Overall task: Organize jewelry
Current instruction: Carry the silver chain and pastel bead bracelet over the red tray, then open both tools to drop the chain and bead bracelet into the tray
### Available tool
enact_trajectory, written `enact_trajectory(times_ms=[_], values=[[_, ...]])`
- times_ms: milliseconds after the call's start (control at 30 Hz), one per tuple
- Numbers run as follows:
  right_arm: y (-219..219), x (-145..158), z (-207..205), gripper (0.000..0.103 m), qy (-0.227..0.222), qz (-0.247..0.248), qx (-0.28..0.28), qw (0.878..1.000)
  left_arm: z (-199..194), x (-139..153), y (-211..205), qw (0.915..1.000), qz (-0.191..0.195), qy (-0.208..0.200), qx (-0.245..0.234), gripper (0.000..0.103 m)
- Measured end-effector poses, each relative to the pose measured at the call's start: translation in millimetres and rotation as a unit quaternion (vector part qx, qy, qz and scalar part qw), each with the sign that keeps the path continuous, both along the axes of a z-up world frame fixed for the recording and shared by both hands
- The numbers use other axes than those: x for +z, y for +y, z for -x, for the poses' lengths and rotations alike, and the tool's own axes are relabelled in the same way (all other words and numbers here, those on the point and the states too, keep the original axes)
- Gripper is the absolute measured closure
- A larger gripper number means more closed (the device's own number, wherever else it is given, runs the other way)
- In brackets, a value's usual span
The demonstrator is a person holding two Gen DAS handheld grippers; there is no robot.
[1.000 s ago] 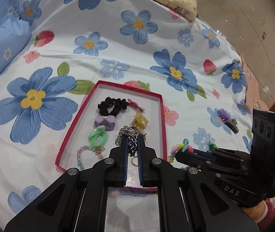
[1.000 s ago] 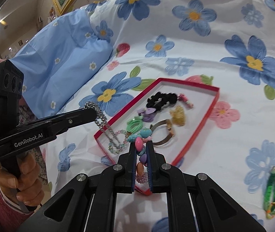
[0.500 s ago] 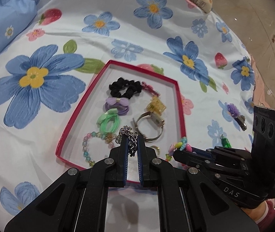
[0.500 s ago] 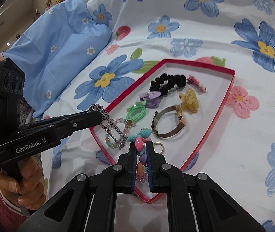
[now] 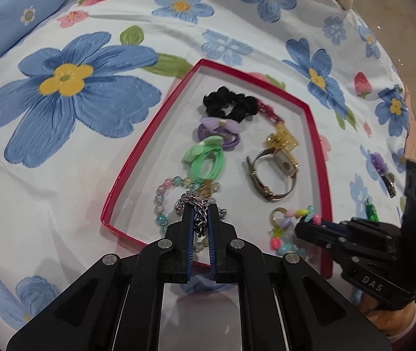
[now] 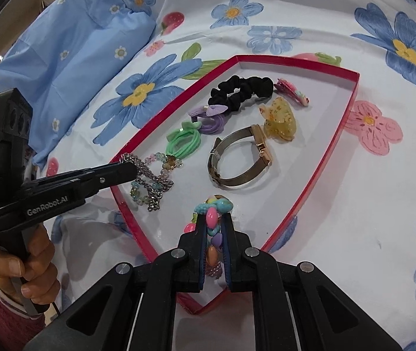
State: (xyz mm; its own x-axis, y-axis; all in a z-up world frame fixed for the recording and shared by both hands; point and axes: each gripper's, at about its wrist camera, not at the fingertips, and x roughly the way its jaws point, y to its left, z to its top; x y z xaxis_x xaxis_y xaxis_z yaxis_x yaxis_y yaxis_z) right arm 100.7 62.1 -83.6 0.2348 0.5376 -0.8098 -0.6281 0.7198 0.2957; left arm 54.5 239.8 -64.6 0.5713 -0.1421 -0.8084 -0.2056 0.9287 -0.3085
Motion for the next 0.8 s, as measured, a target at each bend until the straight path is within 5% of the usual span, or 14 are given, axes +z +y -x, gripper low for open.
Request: enact_trajectory(times_ms=[633, 800], values=[[7, 0, -5, 0.093, -0.013, 0.036, 0.022, 0.999, -6, -12, -1, 0.9993, -0.026, 0.026, 0.006, 0.095], [5, 1, -5, 0.089, -0.006, 0.02, 0.018, 1.0, -3, -9, 0, 0.9993, -0.029, 0.022, 0.01, 0.079]])
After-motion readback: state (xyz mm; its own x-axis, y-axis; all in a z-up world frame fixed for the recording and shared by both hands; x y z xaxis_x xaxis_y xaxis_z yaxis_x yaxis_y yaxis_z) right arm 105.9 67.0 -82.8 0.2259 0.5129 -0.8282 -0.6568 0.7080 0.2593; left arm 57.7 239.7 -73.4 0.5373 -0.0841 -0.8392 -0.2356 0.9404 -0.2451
